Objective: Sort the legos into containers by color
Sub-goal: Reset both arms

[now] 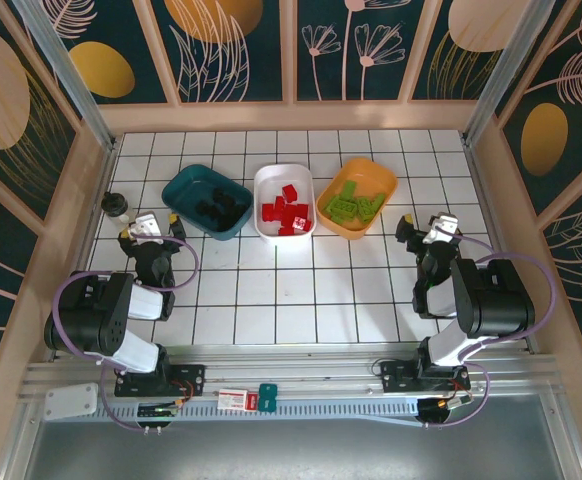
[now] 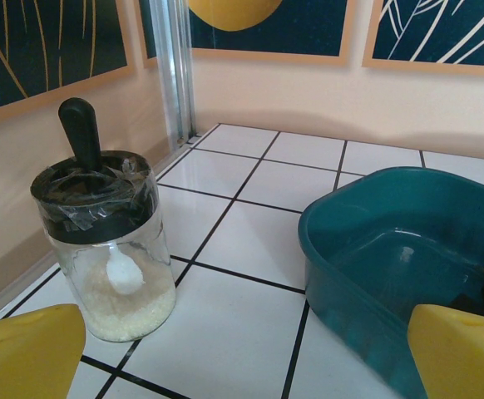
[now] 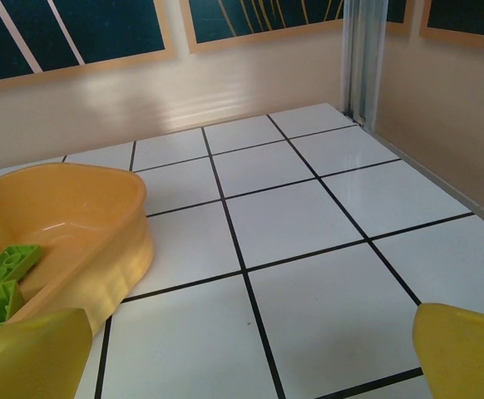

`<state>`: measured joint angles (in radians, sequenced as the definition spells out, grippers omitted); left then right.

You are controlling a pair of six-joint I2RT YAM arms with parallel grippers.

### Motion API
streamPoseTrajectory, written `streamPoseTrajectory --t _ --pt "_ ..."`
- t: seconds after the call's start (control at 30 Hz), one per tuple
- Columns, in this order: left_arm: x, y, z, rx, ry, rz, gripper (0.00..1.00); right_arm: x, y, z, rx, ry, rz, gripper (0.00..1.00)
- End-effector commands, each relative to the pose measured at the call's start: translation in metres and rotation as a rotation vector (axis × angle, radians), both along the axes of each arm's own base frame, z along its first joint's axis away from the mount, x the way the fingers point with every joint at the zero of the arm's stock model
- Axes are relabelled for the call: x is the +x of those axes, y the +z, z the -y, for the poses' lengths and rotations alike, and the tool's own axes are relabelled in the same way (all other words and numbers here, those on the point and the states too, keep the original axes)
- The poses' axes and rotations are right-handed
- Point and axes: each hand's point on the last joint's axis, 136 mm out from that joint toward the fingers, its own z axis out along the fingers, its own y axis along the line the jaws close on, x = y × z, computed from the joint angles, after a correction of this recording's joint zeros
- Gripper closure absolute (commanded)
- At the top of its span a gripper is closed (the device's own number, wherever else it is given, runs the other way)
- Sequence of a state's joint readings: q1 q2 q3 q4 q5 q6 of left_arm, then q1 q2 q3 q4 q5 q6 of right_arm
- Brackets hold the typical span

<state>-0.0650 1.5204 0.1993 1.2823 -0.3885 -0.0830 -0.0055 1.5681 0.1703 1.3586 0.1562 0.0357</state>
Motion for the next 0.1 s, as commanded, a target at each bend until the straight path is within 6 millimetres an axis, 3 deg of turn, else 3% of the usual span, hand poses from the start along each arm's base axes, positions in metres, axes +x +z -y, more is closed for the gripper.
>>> streamPoseTrajectory --t 0.0,0.07 --pt "0.0049 0.013 0.0005 -0.025 -0.009 0.056 0.01 0.0047 0.0153 0.0016 -0.001 -0.019 0.058 0.01" --pt "0.0049 0.0133 0.0007 -0.026 -0.009 0.057 0.01 0.0044 0.0154 0.0011 -0.003 -0.02 0.059 0.01"
